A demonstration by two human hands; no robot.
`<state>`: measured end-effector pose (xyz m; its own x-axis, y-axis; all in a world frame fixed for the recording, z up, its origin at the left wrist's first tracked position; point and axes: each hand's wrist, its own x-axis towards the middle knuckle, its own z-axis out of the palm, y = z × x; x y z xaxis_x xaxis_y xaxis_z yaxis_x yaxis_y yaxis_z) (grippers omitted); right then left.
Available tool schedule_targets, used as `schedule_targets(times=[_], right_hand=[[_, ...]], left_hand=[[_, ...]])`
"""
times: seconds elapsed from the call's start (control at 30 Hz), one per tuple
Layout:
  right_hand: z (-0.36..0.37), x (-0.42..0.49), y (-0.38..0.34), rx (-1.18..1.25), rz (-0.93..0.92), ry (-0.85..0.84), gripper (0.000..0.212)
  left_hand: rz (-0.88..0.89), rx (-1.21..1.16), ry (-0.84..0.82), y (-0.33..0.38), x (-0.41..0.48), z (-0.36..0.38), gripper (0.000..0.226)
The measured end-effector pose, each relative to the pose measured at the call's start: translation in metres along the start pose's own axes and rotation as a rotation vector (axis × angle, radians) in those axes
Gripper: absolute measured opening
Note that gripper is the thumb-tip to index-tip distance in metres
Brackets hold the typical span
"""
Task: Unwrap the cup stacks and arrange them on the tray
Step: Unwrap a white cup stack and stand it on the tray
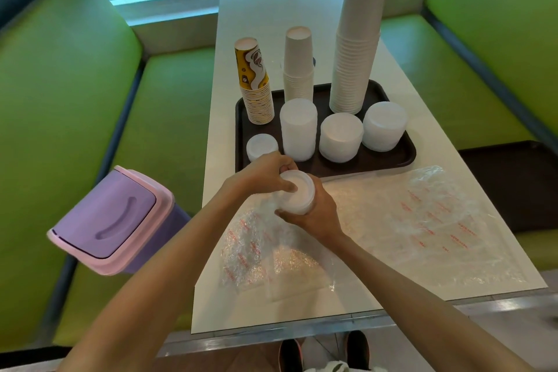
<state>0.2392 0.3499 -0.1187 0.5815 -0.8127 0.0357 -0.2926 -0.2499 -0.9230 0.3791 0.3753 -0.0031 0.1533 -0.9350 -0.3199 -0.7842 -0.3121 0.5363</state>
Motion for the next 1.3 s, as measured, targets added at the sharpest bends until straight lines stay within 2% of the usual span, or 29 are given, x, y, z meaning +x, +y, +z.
schedule_targets(times=[0.17,0.27,0.33,0.47,0.57,0.73,0.93,1.1,1.3], right_hand=[[-0.003,-0.001,-0.003,-0.009,0.007,-0.001,0.084],[-0.005,-0.002,-0.005,-0.018,0.009,0.002,0.087],[-0.007,-0.002,-0.007,-0.013,0.003,0.003,0.086],[-0.009,-0.002,-0.011,-0.012,0.013,-0.015,0.081],[-0.01,-0.002,-0.011,-0.008,0.021,-0.015,0.08],[-0.01,-0.001,-0.009,-0.022,0.02,-0.026,0.083],[-0.007,0.0,-0.007,-0.05,-0.022,0.0,0.083],[-0.005,0.0,-0.005,-0.045,-0.04,0.002,0.083],[-0.005,0.003,-0.003,-0.048,-0.038,0.0,0.084]], left_hand=[[-0.001,-0.024,0.056,0.002,-0.002,-0.001,0.036],[0.007,-0.067,0.105,0.0,-0.003,-0.001,0.024],[0.014,-0.143,0.118,-0.001,-0.008,-0.004,0.014],[-0.021,-0.43,0.159,-0.011,-0.018,-0.022,0.015],[-0.164,-0.587,0.29,-0.032,-0.014,-0.035,0.017],[-0.493,-0.699,0.548,-0.07,0.023,-0.034,0.01],[-0.63,-0.55,0.664,-0.088,0.06,-0.019,0.008],[-0.622,-0.385,0.623,-0.084,0.077,-0.016,0.027],[-0.62,-0.237,0.581,-0.088,0.087,-0.009,0.028]])
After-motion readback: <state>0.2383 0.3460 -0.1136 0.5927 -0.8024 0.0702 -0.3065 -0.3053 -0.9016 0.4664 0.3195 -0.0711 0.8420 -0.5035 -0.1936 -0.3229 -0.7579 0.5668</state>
